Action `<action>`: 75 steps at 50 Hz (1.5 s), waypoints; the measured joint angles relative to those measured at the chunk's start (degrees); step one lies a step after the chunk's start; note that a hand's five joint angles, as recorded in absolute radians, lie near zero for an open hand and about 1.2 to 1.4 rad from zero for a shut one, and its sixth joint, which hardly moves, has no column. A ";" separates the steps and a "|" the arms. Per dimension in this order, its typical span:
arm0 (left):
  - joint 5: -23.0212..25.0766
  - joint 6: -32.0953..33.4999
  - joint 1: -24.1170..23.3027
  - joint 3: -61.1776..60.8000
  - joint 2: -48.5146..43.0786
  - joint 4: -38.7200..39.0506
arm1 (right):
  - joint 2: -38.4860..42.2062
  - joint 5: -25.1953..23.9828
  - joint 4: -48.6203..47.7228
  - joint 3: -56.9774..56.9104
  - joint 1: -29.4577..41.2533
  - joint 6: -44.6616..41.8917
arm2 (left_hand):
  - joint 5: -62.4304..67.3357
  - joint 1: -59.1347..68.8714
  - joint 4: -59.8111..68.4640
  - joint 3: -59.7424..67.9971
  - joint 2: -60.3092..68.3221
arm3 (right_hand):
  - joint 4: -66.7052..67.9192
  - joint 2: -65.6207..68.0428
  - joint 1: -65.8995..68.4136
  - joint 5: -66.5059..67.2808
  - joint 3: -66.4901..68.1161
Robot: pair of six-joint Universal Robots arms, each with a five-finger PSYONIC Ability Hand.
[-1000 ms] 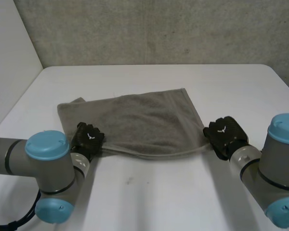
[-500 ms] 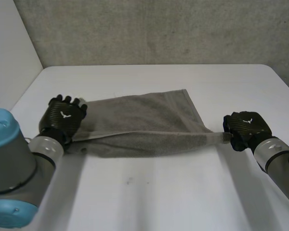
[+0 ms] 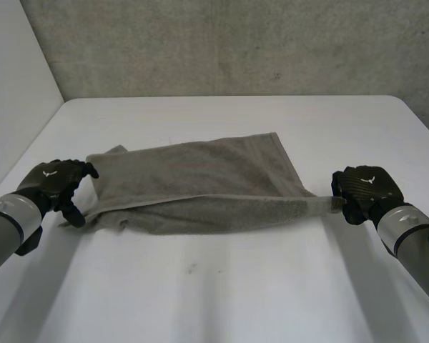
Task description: Fold the laundry
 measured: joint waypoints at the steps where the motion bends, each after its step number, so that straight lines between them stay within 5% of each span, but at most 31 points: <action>1: -0.12 -0.98 0.06 0.02 -0.56 0.07 | 0.01 0.00 0.00 0.03 0.00 0.03 | 0.31 0.08 0.28 0.23 0.31 | 0.00 0.00 0.00 0.00 0.00; 17: -0.55 -2.23 0.18 0.65 -6.91 -0.37 | 0.10 -0.02 0.01 0.08 0.01 0.03 | 7.43 7.63 7.57 7.65 7.67 | 0.00 0.00 0.00 0.04 0.00; 22: -0.63 -2.01 0.19 1.11 -9.25 0.63 | 0.19 -0.05 -0.02 0.06 0.02 -0.01 | 17.66 18.52 17.79 17.78 18.48 | 0.00 0.00 0.00 0.05 0.00; 23: -0.82 -1.92 0.19 1.60 -10.17 1.38 | 0.22 -0.06 -0.03 0.05 0.03 -0.05 | 30.29 30.61 30.46 30.45 31.02 | 0.00 0.00 0.00 0.05 0.00; 26: -1.61 -1.75 0.19 2.67 -11.59 2.76 | 0.20 -0.11 -0.01 -0.06 0.09 -0.20 | 40.71 40.61 40.81 40.73 41.21 | 0.00 0.00 0.00 0.05 0.00; 32: -4.62 -1.47 -0.09 4.26 -10.87 4.29 | -0.22 -0.06 0.53 -1.46 0.18 -0.61 | 45.16 43.67 45.61 45.56 45.68 | 0.00 0.00 0.00 0.05 0.00; 41: -7.32 -1.31 -1.48 5.49 5.68 2.87 | -9.78 0.35 8.67 -10.93 0.06 -1.16 | 46.08 44.49 46.74 46.71 46.79 | 0.00 0.00 0.00 0.08 0.00; 48: -2.93 0.28 -3.42 14.21 22.53 -5.77 | -18.40 -0.05 25.56 -28.49 0.03 -2.30 | 46.52 45.17 46.87 46.82 46.94 | 0.03 0.02 0.00 0.09 0.27; 54: 1.80 1.68 -3.77 25.47 25.71 -16.38 | -21.24 -0.21 35.35 -41.66 0.13 -3.56 | 46.53 45.17 46.92 46.82 46.94 | 0.03 0.01 0.00 0.09 0.27; 67: 3.54 4.41 -3.78 37.61 13.89 -30.83 | -16.66 1.28 39.53 -45.31 0.76 -9.45 | 46.53 45.17 46.93 46.83 46.95 | 0.03 0.02 0.02 0.11 0.27; 75: 2.05 13.34 -5.36 41.69 -6.78 -32.98 | 0.20 6.02 39.16 -46.77 3.31 -14.58 | 46.53 45.17 46.93 46.83 46.95 | 0.03 0.02 0.02 0.13 0.27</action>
